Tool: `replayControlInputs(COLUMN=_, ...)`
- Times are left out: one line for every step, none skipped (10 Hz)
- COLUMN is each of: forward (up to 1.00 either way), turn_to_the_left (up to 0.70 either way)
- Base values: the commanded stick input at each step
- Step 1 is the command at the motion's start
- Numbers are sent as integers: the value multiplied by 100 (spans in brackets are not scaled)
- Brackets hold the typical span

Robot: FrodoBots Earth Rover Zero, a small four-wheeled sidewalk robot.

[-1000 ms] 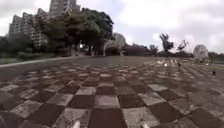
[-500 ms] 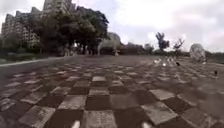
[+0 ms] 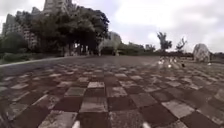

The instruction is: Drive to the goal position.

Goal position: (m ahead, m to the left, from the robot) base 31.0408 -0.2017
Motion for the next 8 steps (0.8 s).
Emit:
replayControlInputs(forward=85, turn_to_the_left=11)
replayControlInputs(forward=85, turn_to_the_left=11)
replayControlInputs(forward=85, turn_to_the_left=11)
replayControlInputs(forward=85, turn_to_the_left=11)
replayControlInputs(forward=85, turn_to_the_left=11)
replayControlInputs(forward=85, turn_to_the_left=11)
replayControlInputs(forward=85, turn_to_the_left=11)
replayControlInputs(forward=85, turn_to_the_left=11)
